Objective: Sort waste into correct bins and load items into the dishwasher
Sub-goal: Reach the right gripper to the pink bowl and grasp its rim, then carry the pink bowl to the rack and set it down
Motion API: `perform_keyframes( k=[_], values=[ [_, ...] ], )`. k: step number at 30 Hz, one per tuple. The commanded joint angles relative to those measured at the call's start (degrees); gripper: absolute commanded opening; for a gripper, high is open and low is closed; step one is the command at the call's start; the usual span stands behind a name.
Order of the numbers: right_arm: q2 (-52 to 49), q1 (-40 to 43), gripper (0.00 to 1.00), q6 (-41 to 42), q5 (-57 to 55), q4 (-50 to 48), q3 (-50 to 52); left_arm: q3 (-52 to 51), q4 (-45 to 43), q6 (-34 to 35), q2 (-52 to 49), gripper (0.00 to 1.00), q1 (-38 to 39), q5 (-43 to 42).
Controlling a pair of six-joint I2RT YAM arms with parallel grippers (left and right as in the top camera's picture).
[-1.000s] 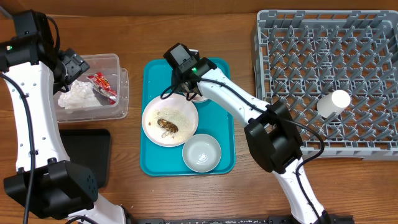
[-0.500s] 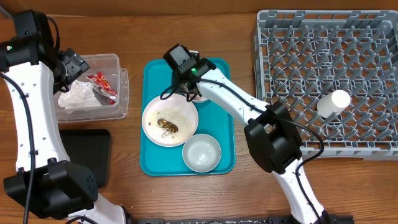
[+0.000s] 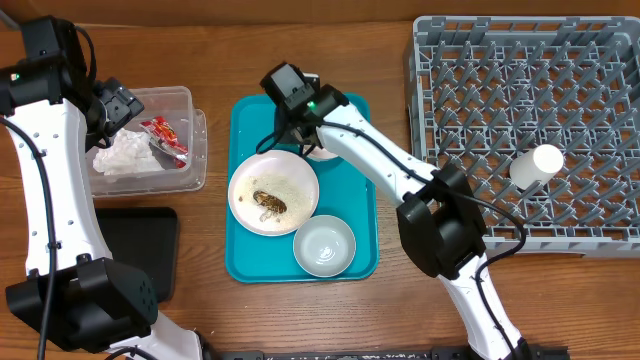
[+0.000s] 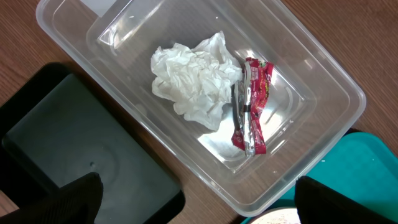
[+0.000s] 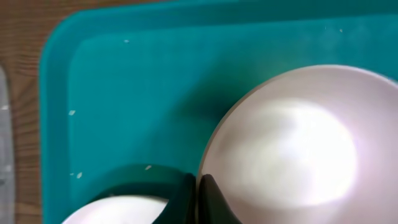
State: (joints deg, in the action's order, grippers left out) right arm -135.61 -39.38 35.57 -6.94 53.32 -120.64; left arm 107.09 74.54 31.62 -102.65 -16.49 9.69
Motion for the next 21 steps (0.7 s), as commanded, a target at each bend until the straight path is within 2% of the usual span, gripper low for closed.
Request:
perform_keyframes(
  k=[1, 8, 13, 17, 21],
  values=[
    [0.76, 0.13, 0.04, -0.22, 0.52, 1.62, -5.53, 0.42, -0.02, 0.74, 1.73, 1.0, 0.39, 0.81],
    [3.72, 4.11, 0.04, -1.31, 0.59, 9.55, -16.87, 0.42, -0.02, 0.74, 1.73, 1.0, 0.39, 0.81],
    [7.89, 10.03, 0.04, -4.13, 2.21, 12.81, -20.85, 0.42, -0.02, 0.74, 1.73, 1.0, 0.39, 0.81],
    [11.61, 19.28, 0.04, -12.2, 10.34, 12.92, -20.87, 0.42, -0.02, 0.74, 1.73, 1.0, 0.39, 0.81],
    [12.07, 31.61, 0.04, -18.45, 28.61, 13.57, -20.85, 0.42, -0.02, 0.74, 1.73, 1.0, 0.39, 0.81]
  ],
)
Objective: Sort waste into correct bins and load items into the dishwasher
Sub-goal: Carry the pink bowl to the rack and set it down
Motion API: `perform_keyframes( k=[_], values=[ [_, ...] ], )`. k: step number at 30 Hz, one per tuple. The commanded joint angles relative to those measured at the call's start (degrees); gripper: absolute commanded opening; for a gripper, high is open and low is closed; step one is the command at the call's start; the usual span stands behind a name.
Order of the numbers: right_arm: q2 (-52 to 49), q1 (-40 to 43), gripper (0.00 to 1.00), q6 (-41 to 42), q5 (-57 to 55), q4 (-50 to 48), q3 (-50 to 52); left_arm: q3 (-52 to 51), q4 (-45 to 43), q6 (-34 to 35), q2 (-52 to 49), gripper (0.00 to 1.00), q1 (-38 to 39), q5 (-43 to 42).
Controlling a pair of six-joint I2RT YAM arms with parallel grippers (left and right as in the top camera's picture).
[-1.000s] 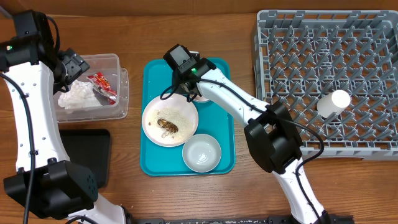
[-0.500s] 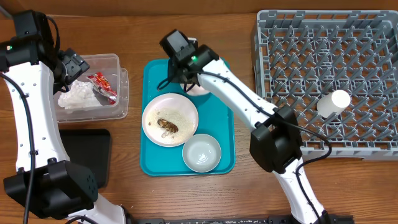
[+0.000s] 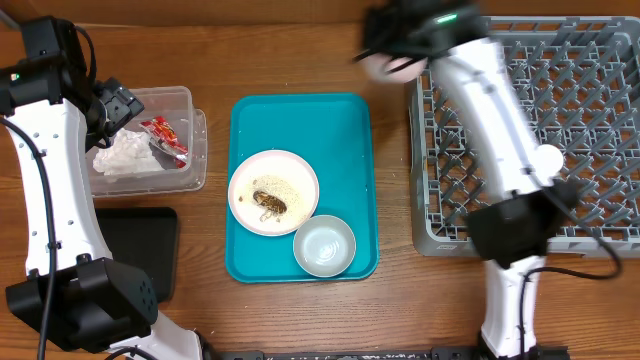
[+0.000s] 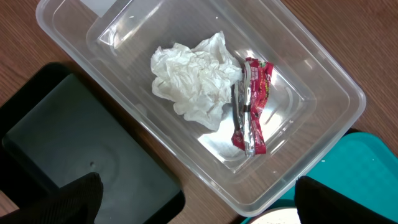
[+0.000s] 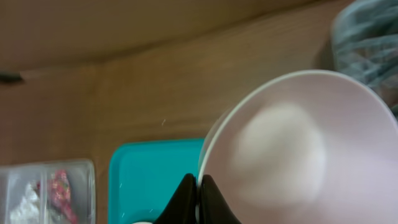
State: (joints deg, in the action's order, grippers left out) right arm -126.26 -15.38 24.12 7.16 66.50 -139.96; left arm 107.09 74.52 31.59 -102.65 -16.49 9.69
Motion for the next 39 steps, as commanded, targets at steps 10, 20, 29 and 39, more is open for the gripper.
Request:
perform_keyframes(
  k=[10, 20, 29, 39],
  values=[
    [2.01, 34.29, 0.04, -15.67, 48.68, -0.31, 1.88, 0.42, 0.0, 0.76, 1.73, 1.0, 0.39, 0.81],
    [1.9, 37.64, 0.04, -15.5, 57.22, -14.8, 23.28, 0.42, 0.0, 0.76, 1.73, 1.0, 0.39, 0.81],
    [1.9, 40.98, 0.04, -10.36, 51.89, -20.24, 31.26, 0.42, 0.0, 0.76, 1.73, 1.0, 0.39, 0.81],
    [1.9, 45.59, 0.15, -10.36, 51.06, -19.63, 31.23, 0.42, 0.0, 0.76, 1.73, 1.0, 0.39, 0.81]
  ],
)
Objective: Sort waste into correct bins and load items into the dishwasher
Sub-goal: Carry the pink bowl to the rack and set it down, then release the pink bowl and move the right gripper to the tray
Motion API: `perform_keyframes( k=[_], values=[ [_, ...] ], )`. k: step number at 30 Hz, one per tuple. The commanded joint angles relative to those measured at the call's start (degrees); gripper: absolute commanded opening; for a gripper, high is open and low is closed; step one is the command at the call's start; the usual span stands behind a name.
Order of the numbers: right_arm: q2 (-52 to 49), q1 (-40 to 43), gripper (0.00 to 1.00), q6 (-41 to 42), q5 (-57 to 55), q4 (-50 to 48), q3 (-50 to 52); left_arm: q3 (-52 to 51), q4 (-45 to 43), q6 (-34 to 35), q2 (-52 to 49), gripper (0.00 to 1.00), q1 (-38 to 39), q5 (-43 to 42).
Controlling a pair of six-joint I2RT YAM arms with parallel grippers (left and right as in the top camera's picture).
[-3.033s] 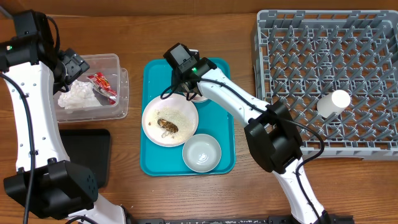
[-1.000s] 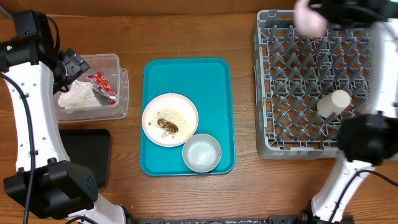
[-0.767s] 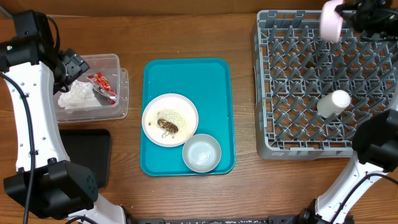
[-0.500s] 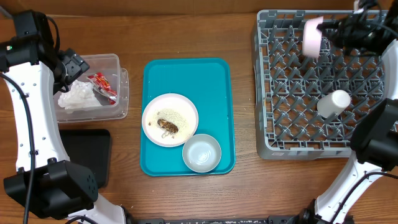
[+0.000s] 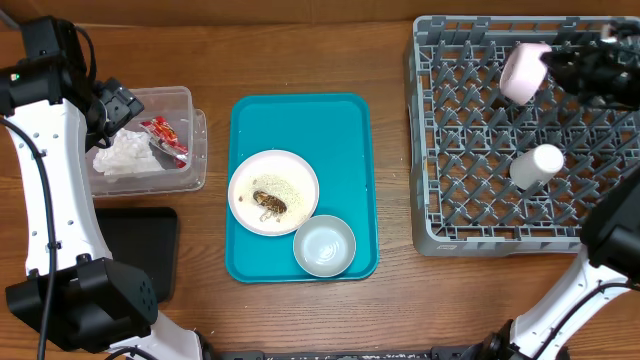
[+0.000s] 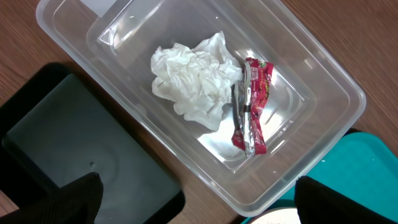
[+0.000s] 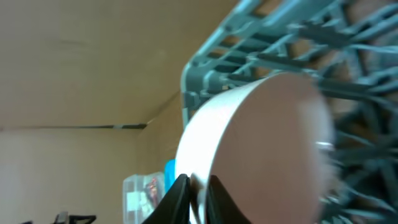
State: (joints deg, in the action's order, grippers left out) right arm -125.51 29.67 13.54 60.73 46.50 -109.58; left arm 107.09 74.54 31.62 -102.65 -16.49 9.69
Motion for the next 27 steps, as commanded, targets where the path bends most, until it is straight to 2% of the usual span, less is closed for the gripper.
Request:
perform_keyframes(
  k=[1, 5, 10, 14, 16, 19, 22, 27],
  values=[
    [1.16, 0.79, 0.15, 0.22, -2.91, 0.61, 0.85, 0.42, -0.02, 0.74, 1.73, 1.0, 0.39, 0.81],
    [1.2, 1.97, 0.17, 0.24, -5.51, 2.34, 0.15, 0.42, -0.02, 0.74, 1.73, 1.0, 0.39, 0.81],
    [2.01, 4.92, 0.22, 0.24, -12.15, 10.19, -5.75, 0.42, -0.02, 0.74, 1.73, 1.0, 0.39, 0.81],
    [3.04, 7.41, 0.4, 0.72, -19.82, 19.02, -13.7, 0.42, -0.02, 0.74, 1.73, 1.0, 0.39, 0.81],
    [3.69, 8.39, 0.43, 1.92, -25.22, 24.15, -18.6, 0.42, -0.02, 0.74, 1.73, 1.0, 0.39, 0.81],
    [5.09, 8.87, 0.44, 3.08, -30.88, 30.21, -25.16, 0.42, -0.02, 0.74, 1.73, 1.0, 0.39, 0.81],
    [7.56, 8.66, 0.44, 3.32, -31.8, 33.66, -30.05, 0.42, -0.04, 0.74, 1.73, 1.0, 0.42, 0.81],
    [15.63, 3.54, 0.43, 4.28, -31.28, 37.92, -31.71, 0.42, 0.0, 0.74, 1.73, 1.0, 0.42, 0.81]
  ],
)
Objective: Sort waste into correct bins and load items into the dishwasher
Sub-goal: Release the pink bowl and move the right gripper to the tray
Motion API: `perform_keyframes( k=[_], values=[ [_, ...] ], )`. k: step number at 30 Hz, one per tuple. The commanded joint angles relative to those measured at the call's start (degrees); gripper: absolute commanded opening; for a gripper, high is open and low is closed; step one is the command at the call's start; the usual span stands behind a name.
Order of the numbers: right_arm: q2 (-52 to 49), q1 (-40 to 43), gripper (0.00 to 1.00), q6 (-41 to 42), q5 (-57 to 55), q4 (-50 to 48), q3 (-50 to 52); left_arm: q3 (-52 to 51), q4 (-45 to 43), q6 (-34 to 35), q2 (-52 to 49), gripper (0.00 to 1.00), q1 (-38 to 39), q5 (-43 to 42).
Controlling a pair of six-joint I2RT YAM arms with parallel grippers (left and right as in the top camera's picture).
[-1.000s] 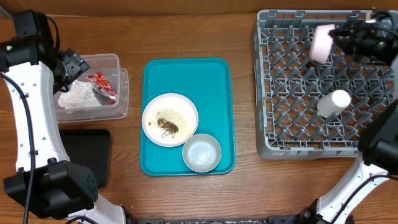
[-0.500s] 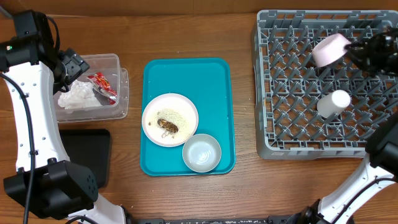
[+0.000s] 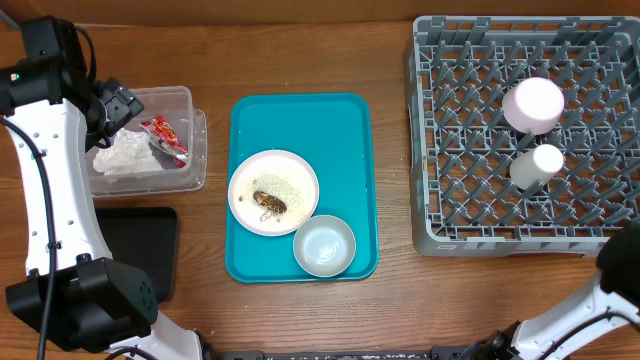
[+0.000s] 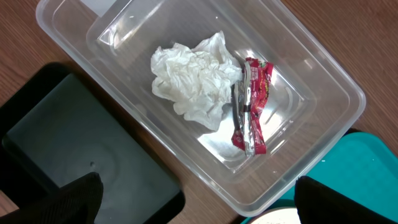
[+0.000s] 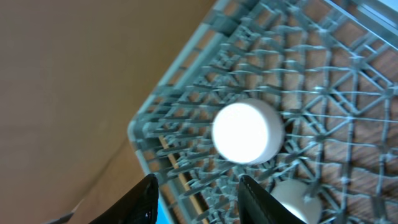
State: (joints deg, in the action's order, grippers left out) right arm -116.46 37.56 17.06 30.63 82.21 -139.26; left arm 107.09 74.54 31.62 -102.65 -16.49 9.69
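A pink bowl [image 3: 533, 104] sits upside down in the grey dish rack [image 3: 470, 120], just behind a white cup [image 3: 537, 165]. In the right wrist view the bowl [image 5: 247, 132] lies below my open right gripper [image 5: 198, 180], which is clear of it; that gripper is out of the overhead view. A plate with food scraps [image 3: 273, 192] and a small pale bowl [image 3: 324, 245] rest on the teal tray [image 3: 345, 130]. My left gripper [image 4: 198, 186] hangs open over the clear bin [image 4: 323, 81], which holds a crumpled tissue [image 4: 193, 81] and a red wrapper [image 4: 252, 106].
A black bin [image 3: 135, 245] stands in front of the clear bin at the left. The rack fills the right side of the table, with its spikes standing up. Bare wood separates the tray from the rack.
My right gripper was shut on the pink bowl's rim over the rack's far part. Now the bowl rests upside down in the rack, and the gripper is open and away from it. The left arm is unchanged.
My right gripper was shut on the pink bowl's rim on the teal tray. Then it held the bowl in the air near the rack's left edge, then over the rack. Now the bowl lies in the rack, let go. The left gripper stayed open over the clear bin.
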Motion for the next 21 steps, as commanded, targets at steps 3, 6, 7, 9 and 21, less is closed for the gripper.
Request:
perform_keyframes(
  k=[3, 6, 7, 9, 21],
  values=[
    [9.09, -10.58, 0.43, -0.85, -1.01, 6.32, -2.03, 0.42, -0.02, 0.74, 1.73, 1.0, 0.66, 0.81],
    [9.7, -18.86, 0.47, -5.16, -1.05, 12.22, -2.03, 0.42, -0.02, 0.74, 1.73, 1.0, 0.66, 0.81],
    [9.68, -22.25, 0.48, -6.99, -1.14, 14.97, -1.97, 0.42, -0.02, 0.74, 1.73, 1.0, 0.66, 0.81],
    [10.29, -29.62, 0.52, -8.35, -1.25, 14.84, 0.96, 0.42, -0.02, 0.74, 1.73, 1.0, 0.66, 0.81],
    [10.16, -67.95, 0.92, 1.09, -18.84, 14.82, 21.33, 0.42, 0.0, 0.74, 1.73, 1.0, 0.76, 0.81]
  ],
)
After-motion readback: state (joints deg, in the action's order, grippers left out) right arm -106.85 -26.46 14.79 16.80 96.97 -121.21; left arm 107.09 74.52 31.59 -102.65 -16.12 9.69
